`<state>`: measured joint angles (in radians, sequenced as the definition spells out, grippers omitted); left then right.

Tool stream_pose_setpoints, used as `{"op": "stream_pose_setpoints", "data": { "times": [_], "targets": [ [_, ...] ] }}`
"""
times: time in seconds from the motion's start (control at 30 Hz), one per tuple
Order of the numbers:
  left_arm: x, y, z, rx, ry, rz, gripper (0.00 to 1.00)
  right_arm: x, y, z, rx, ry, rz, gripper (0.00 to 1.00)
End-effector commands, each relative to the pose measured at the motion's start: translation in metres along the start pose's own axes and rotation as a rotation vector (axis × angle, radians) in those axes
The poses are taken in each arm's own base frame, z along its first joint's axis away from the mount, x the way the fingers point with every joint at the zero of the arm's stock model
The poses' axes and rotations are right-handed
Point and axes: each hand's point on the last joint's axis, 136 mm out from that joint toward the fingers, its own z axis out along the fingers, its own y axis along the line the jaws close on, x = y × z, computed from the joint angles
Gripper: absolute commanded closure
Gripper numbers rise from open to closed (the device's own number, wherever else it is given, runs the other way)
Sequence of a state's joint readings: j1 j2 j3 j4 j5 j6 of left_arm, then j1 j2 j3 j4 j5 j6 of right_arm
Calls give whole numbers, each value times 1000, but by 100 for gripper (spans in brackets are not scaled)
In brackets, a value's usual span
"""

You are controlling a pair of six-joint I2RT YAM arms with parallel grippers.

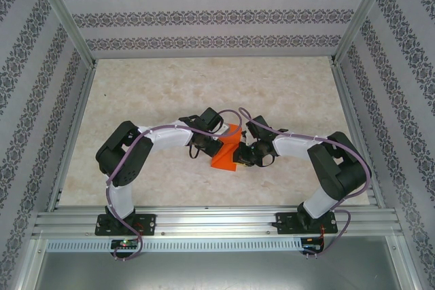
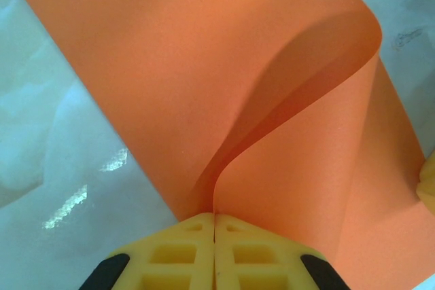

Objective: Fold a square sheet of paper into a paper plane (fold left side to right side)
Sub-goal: Fold the triangle a second time at the center of the table.

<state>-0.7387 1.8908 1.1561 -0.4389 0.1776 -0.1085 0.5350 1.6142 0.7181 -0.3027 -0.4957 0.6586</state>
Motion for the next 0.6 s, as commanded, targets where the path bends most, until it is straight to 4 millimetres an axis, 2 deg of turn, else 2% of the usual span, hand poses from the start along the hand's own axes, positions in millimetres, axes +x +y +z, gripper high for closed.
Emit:
{"op": "stream_pose_setpoints", "data": {
  "times": [0.0,0.07,0.23,0.37,0.57],
  "targets": [
    [-1,6,7,-1,0,-1,92,-5,4,-11,5,-47,-27,81],
    [-1,5,7,2,1,-2,91,-11,10,-21,-30,-85,-27,78],
    [-2,5,7,4,-2,-2,91,-29,27,-37,-181,-189,16,78],
    [-3,4,6,6,-5,-1,91,-41,47,-39,-296,-248,49,81],
    [-5,4,5,7,-10,-2,91,-57,57,-37,-315,-290,74,83]
  ]
}}
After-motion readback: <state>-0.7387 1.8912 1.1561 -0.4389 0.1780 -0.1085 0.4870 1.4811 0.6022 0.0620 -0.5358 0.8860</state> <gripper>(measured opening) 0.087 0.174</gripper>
